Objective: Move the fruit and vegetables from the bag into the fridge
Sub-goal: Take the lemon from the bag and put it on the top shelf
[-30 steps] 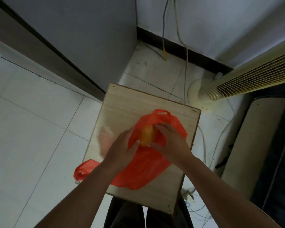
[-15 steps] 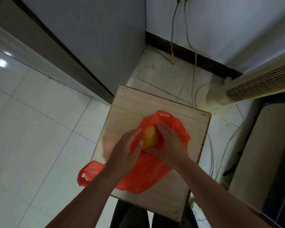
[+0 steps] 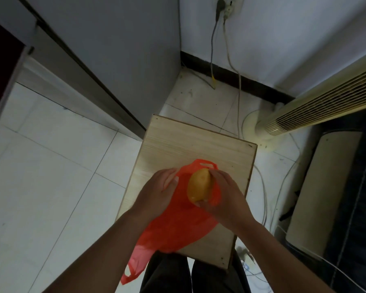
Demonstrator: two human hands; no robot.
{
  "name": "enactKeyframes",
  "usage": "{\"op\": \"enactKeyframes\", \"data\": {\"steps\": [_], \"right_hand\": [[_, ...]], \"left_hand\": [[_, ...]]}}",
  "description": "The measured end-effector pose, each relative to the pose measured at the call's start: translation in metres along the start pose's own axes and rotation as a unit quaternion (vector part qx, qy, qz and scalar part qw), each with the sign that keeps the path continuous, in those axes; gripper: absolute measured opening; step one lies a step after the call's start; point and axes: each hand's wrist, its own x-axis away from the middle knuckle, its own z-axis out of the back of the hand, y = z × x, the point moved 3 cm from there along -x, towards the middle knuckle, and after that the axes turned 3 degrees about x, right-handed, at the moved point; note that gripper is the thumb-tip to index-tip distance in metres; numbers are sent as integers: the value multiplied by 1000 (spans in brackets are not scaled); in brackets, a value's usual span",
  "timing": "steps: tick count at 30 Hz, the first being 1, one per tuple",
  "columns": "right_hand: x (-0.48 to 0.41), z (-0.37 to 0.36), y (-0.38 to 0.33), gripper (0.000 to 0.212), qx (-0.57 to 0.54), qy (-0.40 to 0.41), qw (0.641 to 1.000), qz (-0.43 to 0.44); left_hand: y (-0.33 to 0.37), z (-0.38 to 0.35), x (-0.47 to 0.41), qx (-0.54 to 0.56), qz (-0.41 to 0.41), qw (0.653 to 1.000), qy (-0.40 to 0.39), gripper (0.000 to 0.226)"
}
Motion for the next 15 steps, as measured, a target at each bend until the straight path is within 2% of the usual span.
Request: {"op": "enactKeyframes", "data": {"steps": [7,15], "right_hand": [[1,-6,9,93,-18,27,998,-55],[6,-34,13,91,-12,-4,998,-68]], "left_hand": [[-19,5,15,-49,19,998,-30,41],[-53,2,19,-76,44,994,-66,47]]}}
